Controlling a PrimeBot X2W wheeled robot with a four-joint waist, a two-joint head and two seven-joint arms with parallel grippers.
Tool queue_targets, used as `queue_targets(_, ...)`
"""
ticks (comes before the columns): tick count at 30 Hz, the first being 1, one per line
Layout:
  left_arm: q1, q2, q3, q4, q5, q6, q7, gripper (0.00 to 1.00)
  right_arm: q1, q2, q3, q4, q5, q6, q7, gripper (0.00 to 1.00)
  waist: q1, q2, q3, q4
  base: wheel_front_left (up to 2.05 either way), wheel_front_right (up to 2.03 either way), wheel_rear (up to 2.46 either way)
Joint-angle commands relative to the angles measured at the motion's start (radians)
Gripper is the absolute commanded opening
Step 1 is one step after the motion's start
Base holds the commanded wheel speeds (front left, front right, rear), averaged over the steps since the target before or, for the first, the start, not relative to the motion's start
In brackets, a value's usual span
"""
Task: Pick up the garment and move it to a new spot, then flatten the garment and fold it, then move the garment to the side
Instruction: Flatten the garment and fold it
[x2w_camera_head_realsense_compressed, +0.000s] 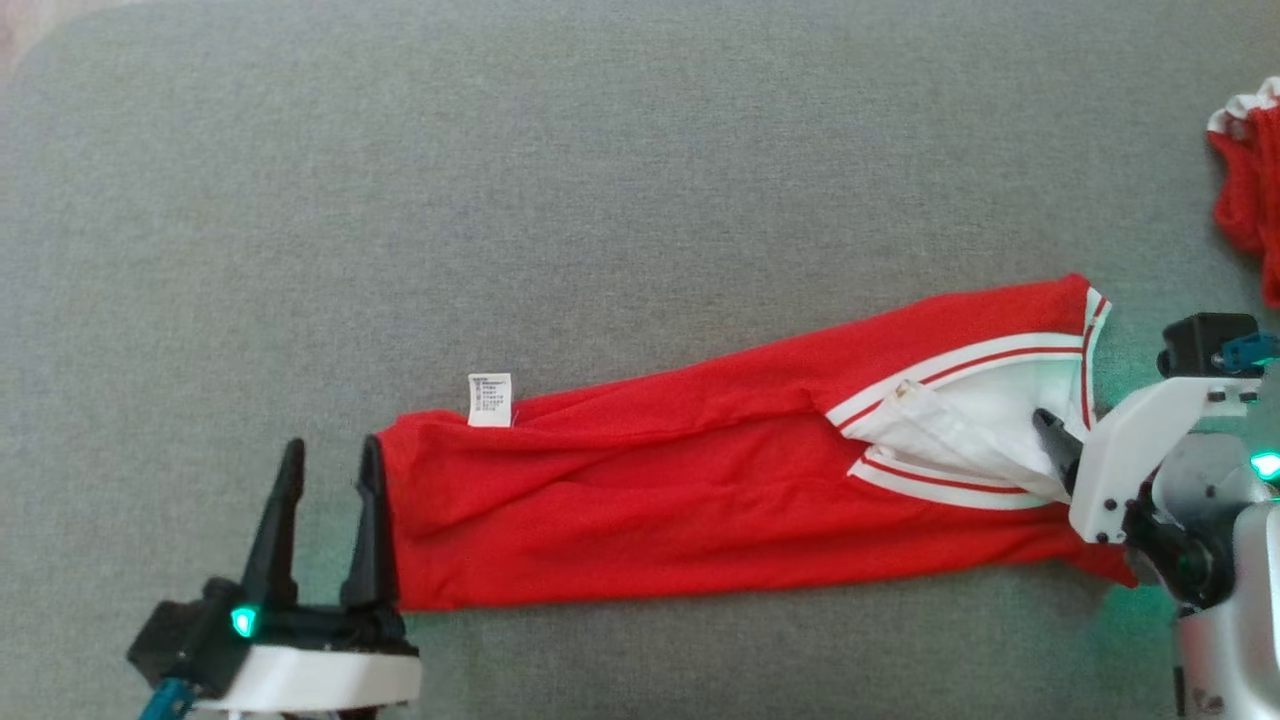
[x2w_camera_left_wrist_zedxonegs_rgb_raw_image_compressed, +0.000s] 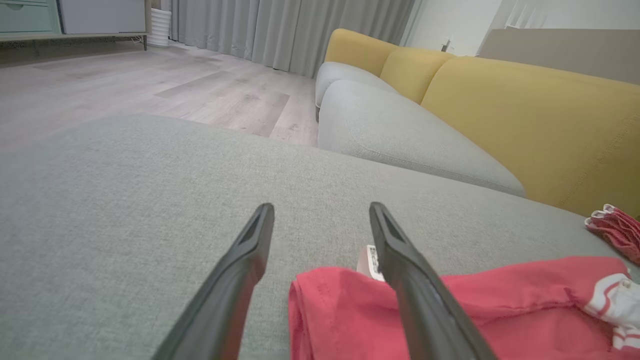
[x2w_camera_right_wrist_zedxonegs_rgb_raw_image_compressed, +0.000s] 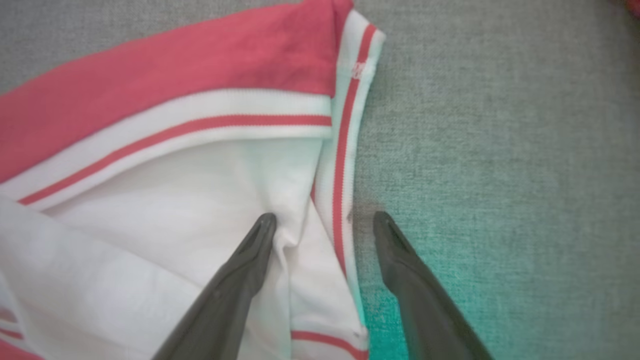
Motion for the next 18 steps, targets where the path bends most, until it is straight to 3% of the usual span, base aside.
queue_targets(1,-0.012,-0.005,0.038,-0.021,0.011,-0.005,-0.009,1.00,0.009,-0.025,0.008,0.021,-0.014,0.007,0.029,1.00,0.0001,0.0000,-0.002,0.003,0.00,0.00,0.00)
queue_targets(6,-0.012,-0.017,0.024,-0.017,0.011,-0.007,-0.009,1.00,-0.004,0.016,0.044,0.069,0.039,0.007,0.060,1.00,0.0001,0.0000,-0.006,0.003,0.00,0.00,0.00)
queue_targets(7,-0.013,-0.016,0.022,-0.017,0.010,-0.007,-0.009,1.00,-0.011,0.024,0.053,0.073,0.060,0.007,0.053,0.02,0.0001,0.0000,-0.006,0.003,0.00,0.00,0.00)
queue_targets(13,-0.004,-0.003,0.020,-0.001,0.002,-0.008,-0.009,1.00,-0.079,0.041,-0.004,0.052,0.133,0.007,-0.067,0.00,0.0001,0.0000,-0.023,-0.011,0.00,0.00,0.00)
queue_targets(18,0.008,-0.004,0.019,0.011,-0.001,-0.008,-0.009,1.00,-0.119,-0.031,-0.120,-0.003,0.154,0.007,-0.045,0.00,0.0001,0.0000,-0.057,-0.021,0.00,0.00,0.00)
